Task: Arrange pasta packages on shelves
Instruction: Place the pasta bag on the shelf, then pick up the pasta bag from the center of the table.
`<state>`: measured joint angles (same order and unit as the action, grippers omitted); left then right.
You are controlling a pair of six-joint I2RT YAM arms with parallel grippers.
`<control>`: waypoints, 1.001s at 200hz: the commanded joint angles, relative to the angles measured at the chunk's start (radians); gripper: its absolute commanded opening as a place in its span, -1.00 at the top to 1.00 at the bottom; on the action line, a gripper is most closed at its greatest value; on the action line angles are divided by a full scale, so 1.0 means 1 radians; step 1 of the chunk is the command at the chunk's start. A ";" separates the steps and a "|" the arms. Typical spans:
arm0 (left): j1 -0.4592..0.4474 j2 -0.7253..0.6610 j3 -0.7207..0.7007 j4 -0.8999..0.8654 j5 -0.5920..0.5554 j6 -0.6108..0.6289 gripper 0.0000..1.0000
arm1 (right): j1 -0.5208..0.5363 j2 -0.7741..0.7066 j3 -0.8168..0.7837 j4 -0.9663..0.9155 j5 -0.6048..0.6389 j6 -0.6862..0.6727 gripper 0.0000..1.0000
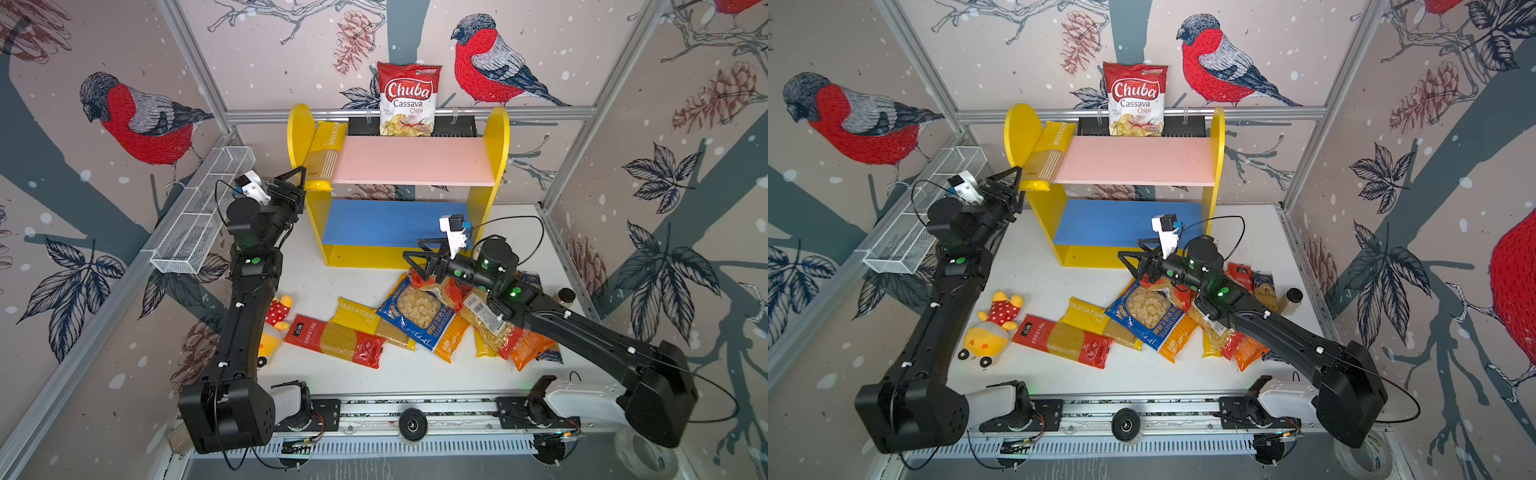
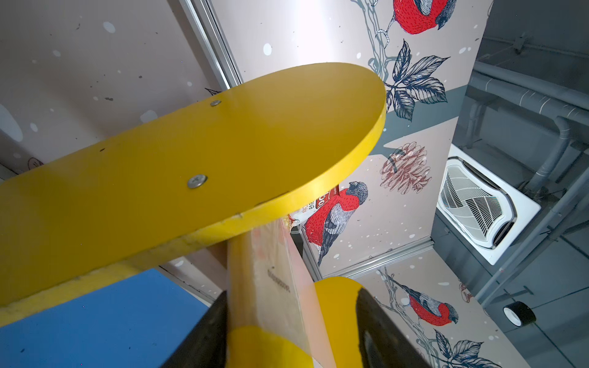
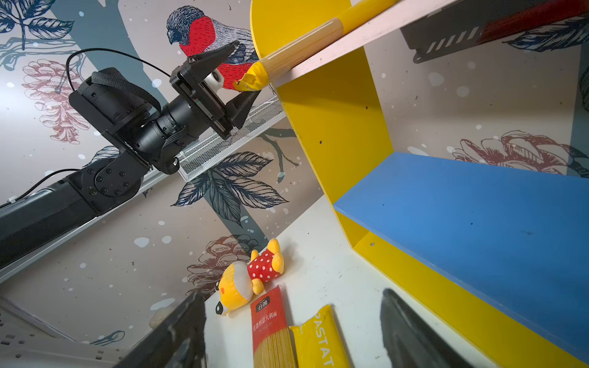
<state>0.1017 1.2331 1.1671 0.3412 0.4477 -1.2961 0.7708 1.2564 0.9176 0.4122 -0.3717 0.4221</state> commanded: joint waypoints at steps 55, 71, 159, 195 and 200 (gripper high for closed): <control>-0.002 -0.225 -0.163 -0.233 -0.107 0.315 -0.41 | 0.002 0.056 0.000 -0.018 0.004 -0.016 -0.70; -0.032 -0.293 -0.214 -0.297 -0.180 0.401 -0.40 | 0.018 0.087 0.013 -0.080 0.065 -0.035 -0.63; -0.329 -0.504 -0.609 -0.462 -0.547 0.516 -0.29 | 0.236 0.406 0.266 -0.549 0.314 -0.277 -0.34; -0.370 -0.473 -0.693 -0.411 -0.603 0.499 -0.26 | 0.301 0.637 0.505 -0.703 0.374 -0.371 -0.29; -0.369 -0.469 -0.695 -0.409 -0.607 0.507 -0.26 | 0.303 0.666 0.537 -0.714 0.373 -0.374 -0.29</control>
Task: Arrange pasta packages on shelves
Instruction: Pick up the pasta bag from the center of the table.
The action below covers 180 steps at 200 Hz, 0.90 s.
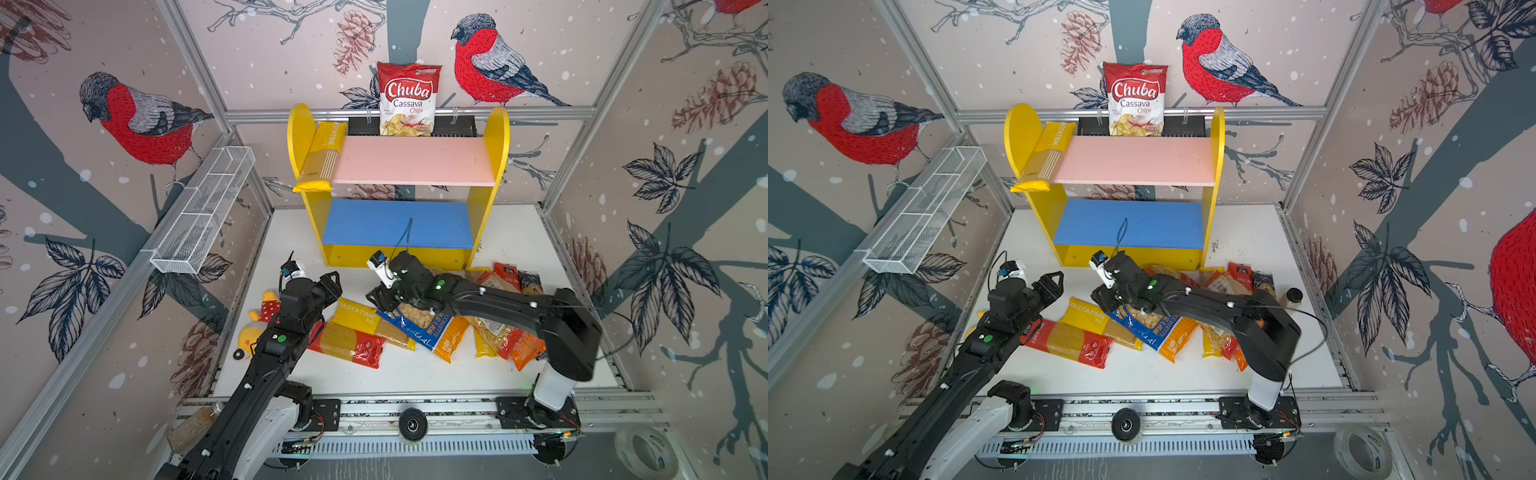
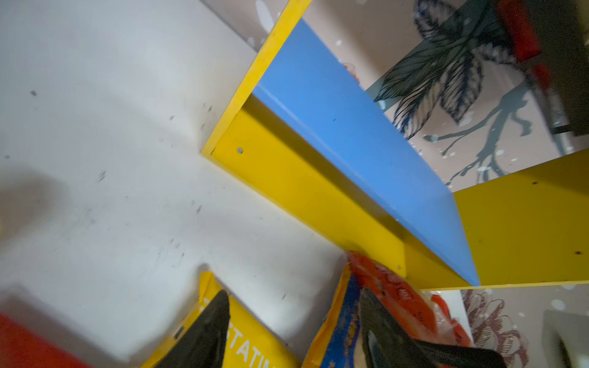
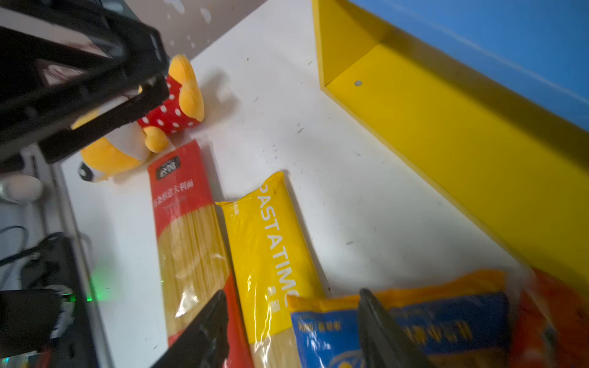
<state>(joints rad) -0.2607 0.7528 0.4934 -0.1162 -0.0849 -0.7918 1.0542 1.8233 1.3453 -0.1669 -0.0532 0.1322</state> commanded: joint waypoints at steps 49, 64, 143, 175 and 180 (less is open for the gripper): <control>0.044 0.004 0.000 -0.001 -0.124 0.073 -0.26 | 0.020 0.322 0.323 -0.223 -0.006 -0.099 -0.38; 0.085 -0.011 -0.014 0.006 -0.094 0.069 -0.26 | 0.018 0.373 0.371 -0.253 -0.033 -0.108 -0.47; 0.111 -0.013 -0.050 0.058 -0.043 0.039 -0.26 | 0.014 0.551 0.529 -0.328 -0.120 -0.106 -0.62; 0.110 -0.009 -0.044 0.067 -0.042 0.039 -0.26 | 0.017 0.586 0.541 -0.340 -0.182 -0.111 -0.34; 0.110 -0.009 -0.044 0.067 -0.042 0.039 -0.26 | 0.018 0.589 0.543 -0.344 -0.189 -0.112 -0.28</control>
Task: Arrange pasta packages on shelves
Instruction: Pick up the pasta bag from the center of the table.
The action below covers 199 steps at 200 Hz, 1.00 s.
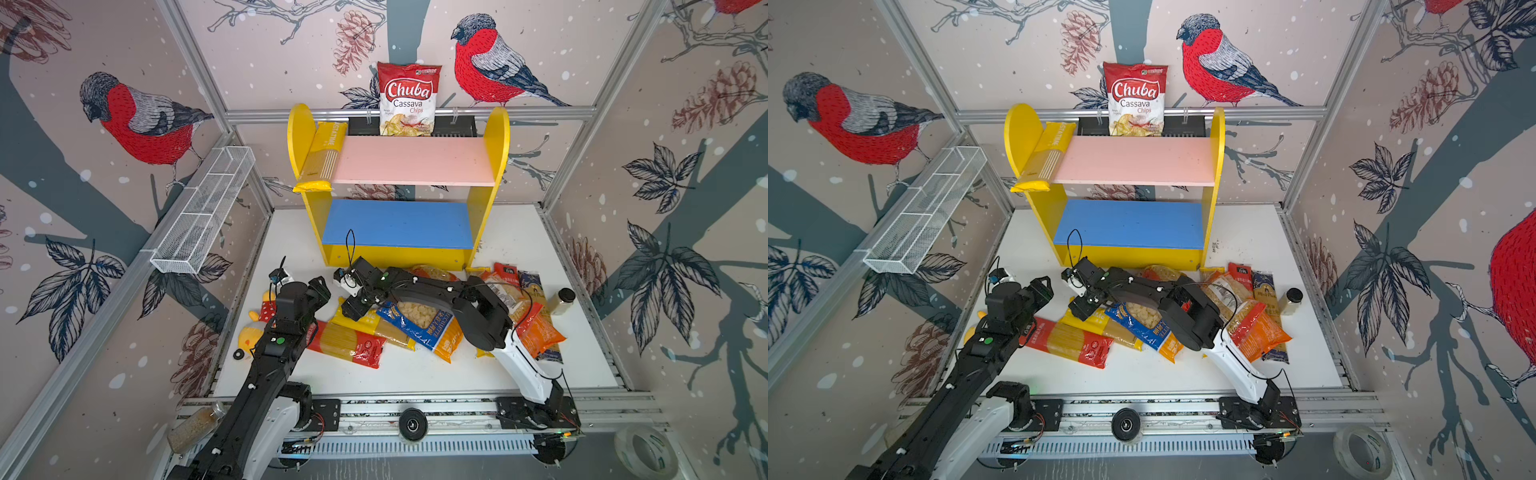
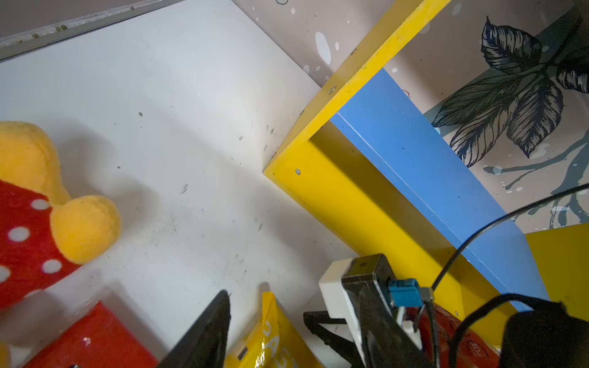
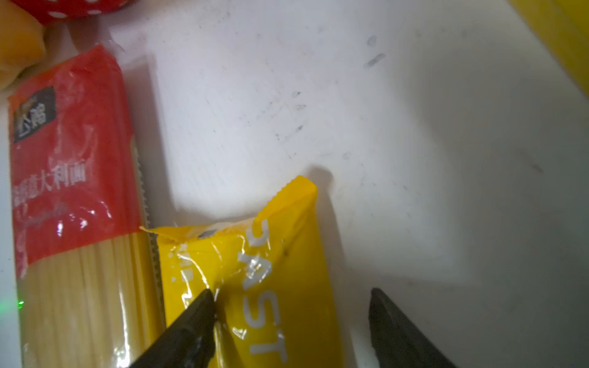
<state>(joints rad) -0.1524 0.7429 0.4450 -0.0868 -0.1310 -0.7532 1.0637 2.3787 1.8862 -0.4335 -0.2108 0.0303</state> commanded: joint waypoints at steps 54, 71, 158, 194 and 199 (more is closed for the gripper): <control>0.002 -0.003 0.006 0.041 0.010 -0.006 -0.27 | -0.006 -0.027 -0.028 0.014 -0.097 0.022 0.42; 0.002 -0.008 0.010 0.037 0.006 -0.006 -0.26 | -0.015 -0.066 -0.052 0.072 -0.119 0.051 0.54; 0.004 -0.076 0.106 0.035 0.016 0.076 -0.28 | -0.081 -0.382 -0.285 0.492 -0.226 0.272 0.83; 0.002 -0.092 0.106 0.163 0.146 0.126 -0.30 | -0.112 -0.526 -0.439 0.710 -0.193 0.376 0.86; 0.002 -0.091 0.101 0.186 0.169 0.132 -0.30 | -0.115 -0.545 -0.462 0.736 -0.179 0.382 0.85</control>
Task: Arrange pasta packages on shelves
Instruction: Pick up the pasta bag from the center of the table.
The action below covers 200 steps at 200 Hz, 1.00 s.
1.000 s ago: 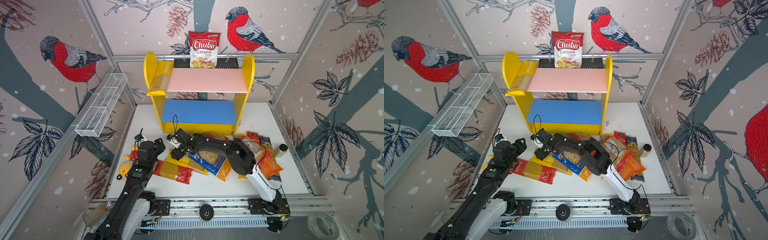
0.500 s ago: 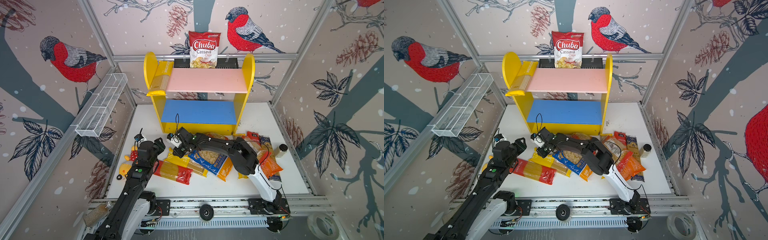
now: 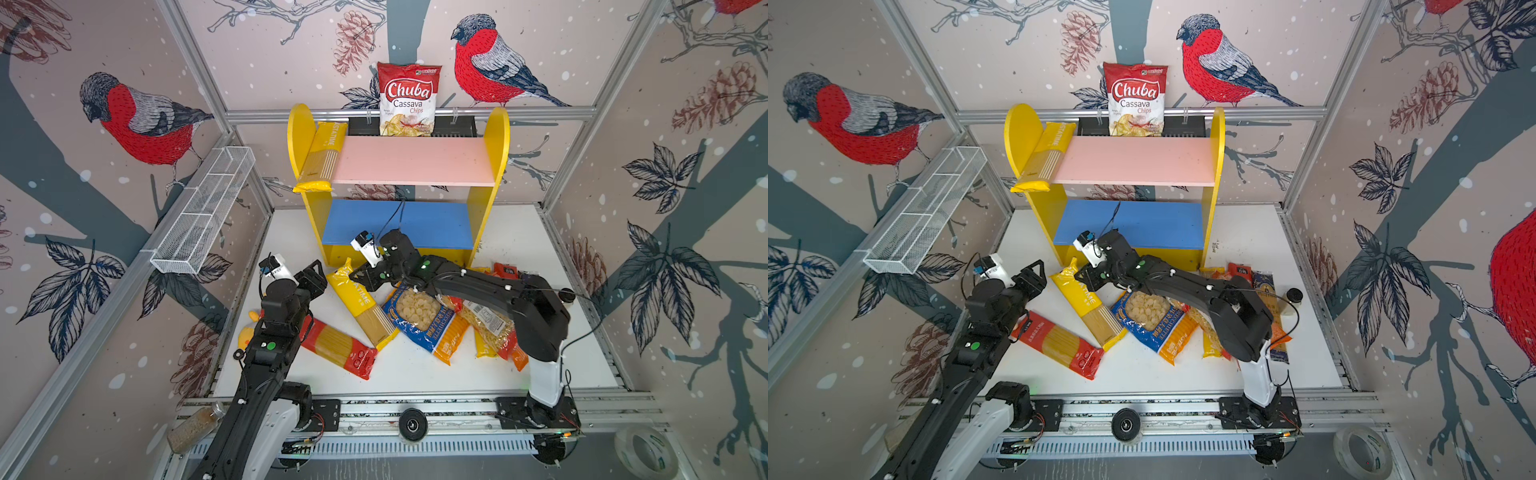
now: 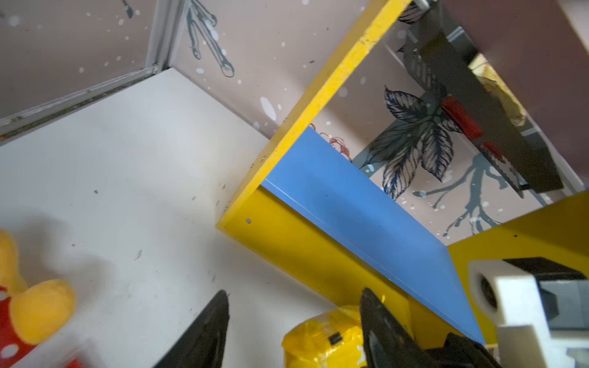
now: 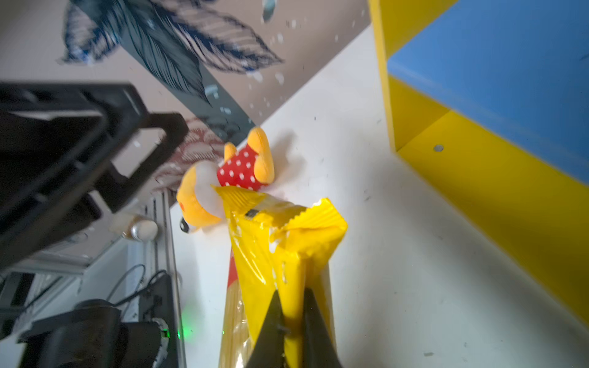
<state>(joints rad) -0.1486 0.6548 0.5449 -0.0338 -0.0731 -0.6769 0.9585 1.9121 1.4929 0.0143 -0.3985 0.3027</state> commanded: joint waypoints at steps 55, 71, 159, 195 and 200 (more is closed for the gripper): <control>-0.188 0.063 -0.062 0.353 0.196 0.116 -0.38 | -0.038 -0.328 -0.278 0.445 0.260 0.120 0.89; -0.233 0.079 -0.078 0.418 0.218 0.131 -0.43 | -0.050 -0.395 -0.313 0.438 0.322 0.108 0.89; -0.369 0.272 -0.059 0.625 0.450 0.219 -0.59 | -0.118 -0.610 -0.356 0.362 0.240 0.002 0.90; -0.374 0.328 -0.031 0.664 0.471 0.229 -0.57 | -0.125 -0.638 -0.358 0.352 0.158 -0.029 0.91; -0.374 0.332 -0.029 0.672 0.476 0.231 -0.56 | -0.124 -0.644 -0.358 0.352 0.146 -0.032 0.91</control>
<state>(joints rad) -0.5201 0.9710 0.4984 0.5415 0.3607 -0.4725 0.8360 1.2949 1.1206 0.2653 -0.1692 0.3080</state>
